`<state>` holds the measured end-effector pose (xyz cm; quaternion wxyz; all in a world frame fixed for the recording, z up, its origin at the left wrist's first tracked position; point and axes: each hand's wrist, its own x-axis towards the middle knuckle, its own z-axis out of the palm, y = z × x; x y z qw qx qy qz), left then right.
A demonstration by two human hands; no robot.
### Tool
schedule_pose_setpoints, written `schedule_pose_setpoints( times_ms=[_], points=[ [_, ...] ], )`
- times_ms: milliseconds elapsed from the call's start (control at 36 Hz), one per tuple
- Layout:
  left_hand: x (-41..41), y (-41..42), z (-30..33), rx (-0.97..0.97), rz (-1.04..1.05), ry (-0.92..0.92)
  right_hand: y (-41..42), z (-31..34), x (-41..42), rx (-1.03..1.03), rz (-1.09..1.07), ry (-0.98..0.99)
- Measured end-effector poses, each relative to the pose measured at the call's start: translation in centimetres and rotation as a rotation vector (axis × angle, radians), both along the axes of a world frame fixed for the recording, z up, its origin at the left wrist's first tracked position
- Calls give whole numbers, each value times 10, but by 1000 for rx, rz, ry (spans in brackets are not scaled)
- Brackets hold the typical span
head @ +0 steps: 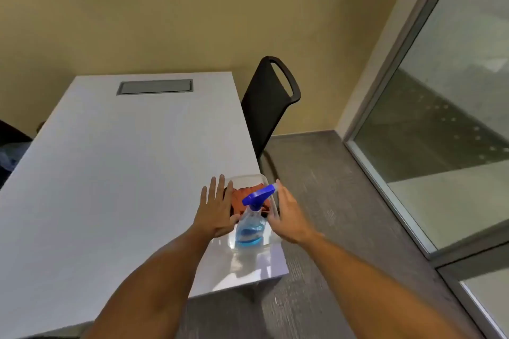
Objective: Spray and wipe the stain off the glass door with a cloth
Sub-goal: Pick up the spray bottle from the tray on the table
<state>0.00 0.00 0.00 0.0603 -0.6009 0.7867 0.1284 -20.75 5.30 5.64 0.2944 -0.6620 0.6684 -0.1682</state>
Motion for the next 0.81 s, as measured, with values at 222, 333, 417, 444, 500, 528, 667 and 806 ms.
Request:
schedule_pose_setpoints(
  times_ms=[222,333,417,444,500,528,667,806],
  points=[
    [5,10,-20,78,-81,69,7,-18,22,26,-66,-192],
    [8,14,-36,67,-124,85,7,-31,33,1,-128,-263],
    [9,15,-44,78,-138,72,7,-37,39,4,-168,-286],
    [9,16,-45,77,-143,81,7,-39,41,2,-181,-286],
    [9,16,-49,85,-152,110,6,-42,45,4,-218,-308],
    [8,16,-50,89,-154,118,5,-42,48,14,-239,-332],
    [6,18,-58,93,-154,110,0,-50,57,81,-293,-335],
    [4,17,-60,84,-165,124,-4,-53,60,88,-307,-330]
  ],
)
